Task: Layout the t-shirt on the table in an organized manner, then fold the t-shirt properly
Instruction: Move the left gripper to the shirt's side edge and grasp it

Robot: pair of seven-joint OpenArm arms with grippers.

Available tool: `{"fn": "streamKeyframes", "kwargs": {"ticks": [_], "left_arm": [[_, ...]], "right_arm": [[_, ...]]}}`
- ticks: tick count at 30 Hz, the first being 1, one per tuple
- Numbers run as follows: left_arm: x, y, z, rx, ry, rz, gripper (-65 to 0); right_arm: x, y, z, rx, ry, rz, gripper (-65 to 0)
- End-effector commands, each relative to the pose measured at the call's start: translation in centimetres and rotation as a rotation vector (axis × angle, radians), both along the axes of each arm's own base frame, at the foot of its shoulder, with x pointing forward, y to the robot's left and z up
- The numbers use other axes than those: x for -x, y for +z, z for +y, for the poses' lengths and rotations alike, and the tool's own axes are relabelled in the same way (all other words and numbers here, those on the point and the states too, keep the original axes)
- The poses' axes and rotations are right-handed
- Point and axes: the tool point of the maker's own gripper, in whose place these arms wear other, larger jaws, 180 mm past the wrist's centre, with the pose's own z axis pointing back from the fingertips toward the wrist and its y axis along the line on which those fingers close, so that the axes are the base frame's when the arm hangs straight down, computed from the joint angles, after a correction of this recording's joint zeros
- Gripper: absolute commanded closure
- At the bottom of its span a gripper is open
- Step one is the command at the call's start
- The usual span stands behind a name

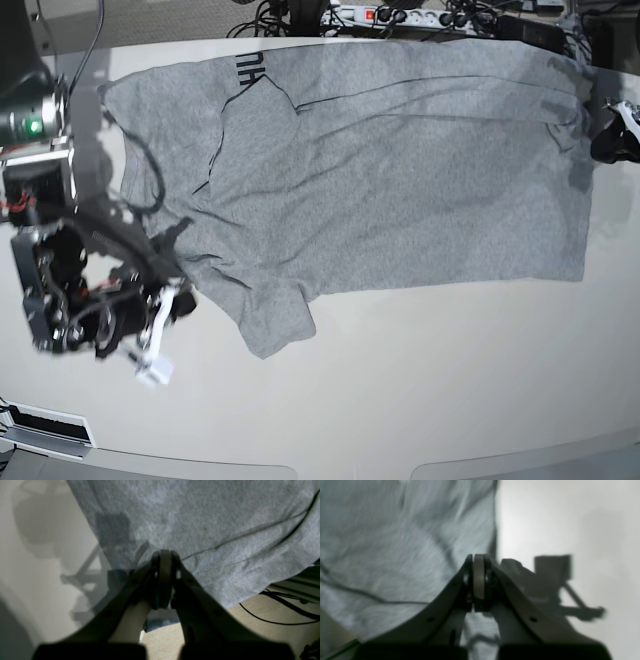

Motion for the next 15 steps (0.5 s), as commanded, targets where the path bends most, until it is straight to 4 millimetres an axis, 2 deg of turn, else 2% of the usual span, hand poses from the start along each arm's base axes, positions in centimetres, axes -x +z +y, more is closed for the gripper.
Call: {"fn": "streamKeyframes", "kwargs": {"ticks": [1, 4, 13, 15], "left_arm": [[-1.0, 1.3, 0.2, 0.001, -0.007, -0.041, 0.0], [-1.1, 1.4, 0.1, 0.011, -0.005, -0.043, 0.0], [-1.2, 1.6, -0.2, 0.030, -0.001, -0.052, 0.0], [-1.4, 1.7, -0.2, 0.030, -0.001, -0.058, 0.0]], "right_arm": [[-1.3, 1.7, -0.1, -0.027, -0.009, -0.054, 0.0], [0.5, -0.6, -0.2, -0.024, -0.022, -0.029, 0.0], [2.7, -5.7, -2.5, 0.153, 0.001, -0.188, 0.0], [2.4, -6.5, -4.0, 0.248, -0.057, -0.187, 0.0]]}}
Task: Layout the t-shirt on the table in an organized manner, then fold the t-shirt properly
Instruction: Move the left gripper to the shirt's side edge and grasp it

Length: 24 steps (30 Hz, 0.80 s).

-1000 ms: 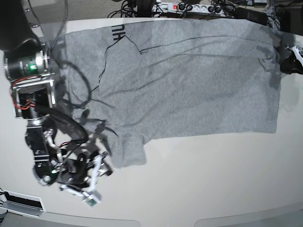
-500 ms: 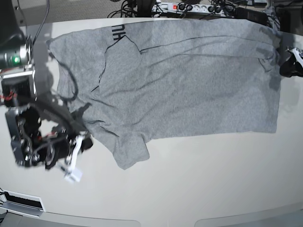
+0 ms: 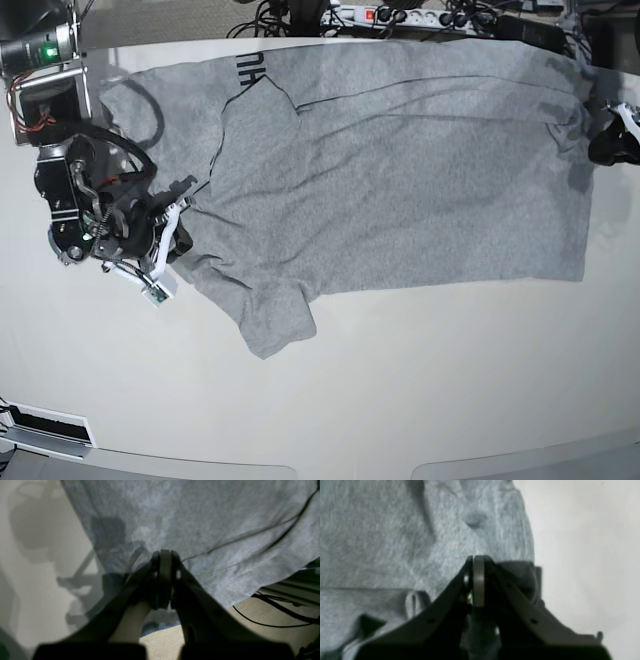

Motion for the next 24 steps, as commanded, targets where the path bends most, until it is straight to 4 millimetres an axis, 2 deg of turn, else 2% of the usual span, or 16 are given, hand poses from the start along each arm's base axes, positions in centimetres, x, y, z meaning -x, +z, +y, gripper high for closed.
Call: {"fn": "streamKeyframes", "kwargs": {"ticks": [1, 4, 7, 12, 16, 19, 21, 24], "left_arm": [[-1.3, 1.4, 0.3, -0.006, -0.009, -0.048, 0.0], [-1.5, 1.5, 0.3, -0.007, -0.008, -0.053, 0.0], [-1.5, 1.5, 0.3, -0.007, -0.008, -0.053, 0.0], [-1.8, 1.8, 0.3, -0.007, -0.009, -0.064, 0.0], [-2.4, 2.1, 0.3, -0.008, -0.009, -0.078, 0.0], [-2.7, 2.3, 0.3, -0.005, -0.007, -0.094, 0.0], [-3.9, 3.1, 0.5, -0.003, 0.018, -0.135, 0.0], [-6.1, 4.1, 1.9, -0.006, 0.124, -0.183, 0.0]], "right_arm": [[-1.8, 1.0, -1.6, 0.070, -0.051, -0.038, 0.0], [-2.0, 0.6, -4.1, 0.160, -0.185, -0.020, 0.0], [-0.9, -0.2, -5.9, 0.233, -0.288, 0.061, 0.0], [1.2, -0.9, -7.9, 0.317, -0.386, 0.183, 0.0], [1.9, -1.2, -7.9, 0.324, -0.389, 0.223, 0.0], [2.5, -1.4, -6.8, 0.274, -0.359, 0.270, 0.0], [2.2, -1.2, -5.8, 0.232, -0.310, 0.259, 0.0], [1.2, -0.1, -4.6, 0.199, -0.244, 0.207, 0.0]]}}
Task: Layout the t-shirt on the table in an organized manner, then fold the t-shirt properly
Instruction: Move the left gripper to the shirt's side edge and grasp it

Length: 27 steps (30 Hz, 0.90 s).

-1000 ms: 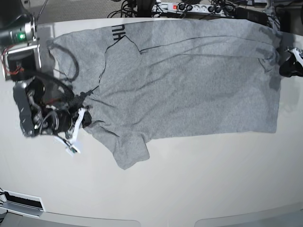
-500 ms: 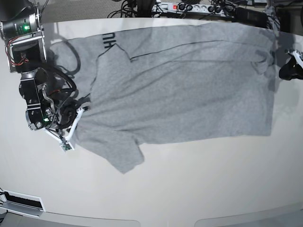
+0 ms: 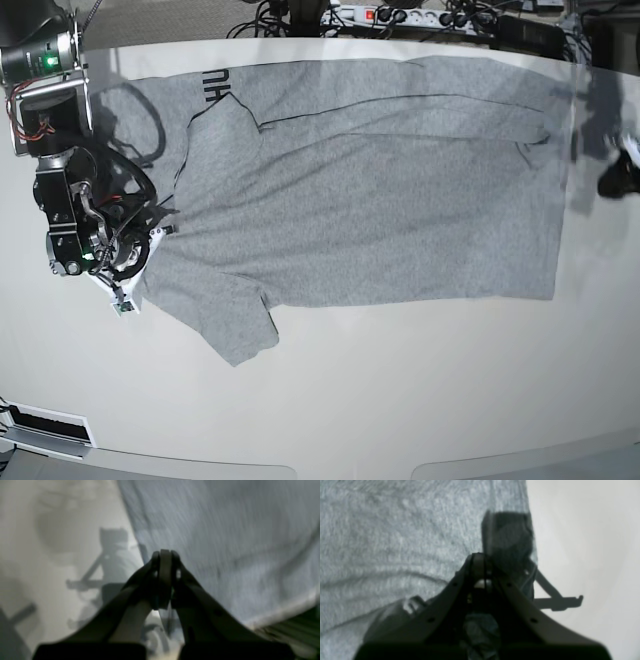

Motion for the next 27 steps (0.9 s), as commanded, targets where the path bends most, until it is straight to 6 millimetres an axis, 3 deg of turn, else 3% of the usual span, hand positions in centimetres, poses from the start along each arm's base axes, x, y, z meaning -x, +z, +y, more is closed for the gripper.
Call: {"fn": "streamKeyframes", "kwargs": {"ticks": [1, 7, 11, 12, 13, 15, 17, 23, 27], "left_arm": [[-1.3, 1.6, 0.8, -0.003, 0.008, -0.054, 0.0], [-3.6, 0.5, 5.5, 0.124, 0.194, -0.080, 0.0], [-5.6, 0.3, 8.9, 0.225, 0.334, -0.125, 0.0], [-6.0, 0.2, 9.4, 0.247, 0.355, -0.135, -1.3], [-6.4, 0.1, 9.8, 0.266, 0.371, -0.138, -9.1], [-7.2, -0.3, 9.8, 0.299, 0.376, -0.140, -27.0], [-8.3, -1.2, 9.5, 0.297, 0.372, -0.134, -35.8], [-11.3, -4.9, 6.9, 0.155, 0.316, -0.072, -36.0], [-13.3, -6.1, 5.8, 0.057, 0.330, -0.083, -36.0]], "right_arm": [[-0.7, 1.1, 0.1, -0.008, 0.026, -0.015, 0.0], [-2.8, 4.6, 1.8, -0.034, 0.150, -0.126, 0.0], [-3.5, 6.7, 4.3, -0.136, 0.204, -0.187, 0.0], [-3.5, 7.0, 4.9, -0.167, 0.217, -0.192, 0.0], [-3.5, 7.2, 5.4, -0.195, 0.226, -0.195, 0.0], [-3.4, 7.4, 6.2, -0.238, 0.244, -0.199, 0.0], [-3.1, 7.6, 7.0, -0.269, 0.275, -0.200, 0.0], [-2.8, 7.5, 7.1, -0.276, 0.297, -0.184, 0.0], [-2.8, 7.5, 7.1, -0.276, 0.296, -0.184, 0.0]]}}
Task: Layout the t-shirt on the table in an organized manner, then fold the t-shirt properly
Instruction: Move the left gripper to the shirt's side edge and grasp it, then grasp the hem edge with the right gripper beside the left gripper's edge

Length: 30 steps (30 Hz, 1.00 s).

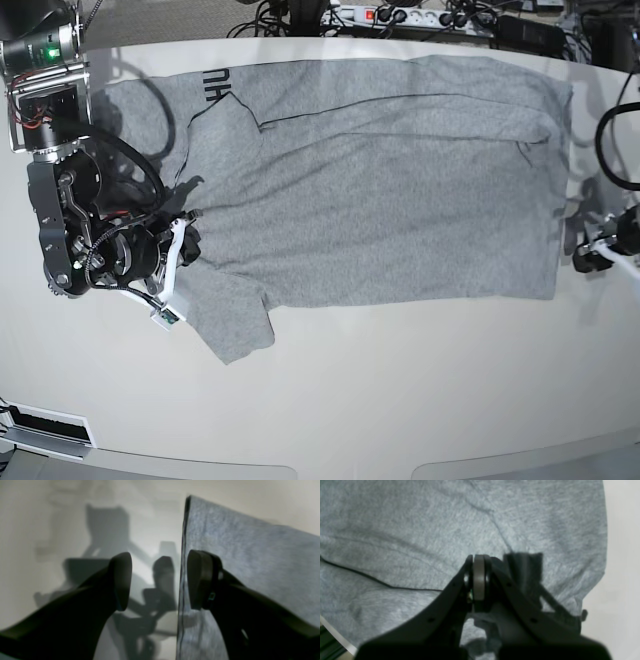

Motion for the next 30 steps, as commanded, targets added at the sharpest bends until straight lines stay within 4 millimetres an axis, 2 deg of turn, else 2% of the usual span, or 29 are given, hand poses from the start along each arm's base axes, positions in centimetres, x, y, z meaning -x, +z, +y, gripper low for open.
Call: {"fn": "streamKeyframes", "kwargs": {"ticks": [1, 3, 7, 10, 12, 15, 18, 25, 30], "left_arm": [[-2.1, 2.5, 0.8, -0.024, 0.010, -0.080, -36.0], [-2.6, 2.0, 0.0, -0.043, 0.011, -0.093, -36.0], [-3.2, 1.1, 0.1, -0.114, 0.059, -0.118, -36.0], [-3.7, 1.1, -0.4, -0.104, 0.066, -0.159, -36.0], [-3.7, 0.8, -0.6, -0.098, 0.078, -0.179, -36.0], [-3.1, -0.9, -1.3, -0.086, 0.077, -0.145, -36.0], [-2.7, -1.7, -2.5, -0.045, 0.048, -0.139, -36.0], [-2.7, -2.0, -5.0, 0.023, -0.038, -0.136, -32.2], [-2.4, -2.3, -7.6, 0.102, -0.114, -0.122, -32.2]], "right_arm": [[-1.5, 1.7, -0.2, -0.014, -0.004, -0.054, 0.0], [-1.4, 1.6, -0.2, -0.010, -0.003, -0.048, 0.0], [-1.3, 1.5, -0.4, -0.002, -0.004, -0.039, 0.0], [-1.2, 1.4, -0.4, -0.002, -0.004, -0.034, 0.0], [-1.2, 1.4, -0.4, -0.002, -0.004, -0.033, 0.0], [-1.2, 1.4, -0.4, -0.002, -0.004, -0.033, 0.0], [-1.2, 1.4, -0.4, -0.001, -0.004, -0.032, 0.0], [-0.6, 1.8, 0.7, -0.075, -0.002, 0.007, 0.0], [-0.5, 1.8, 0.9, -0.077, 0.015, 0.004, 0.0]]}}
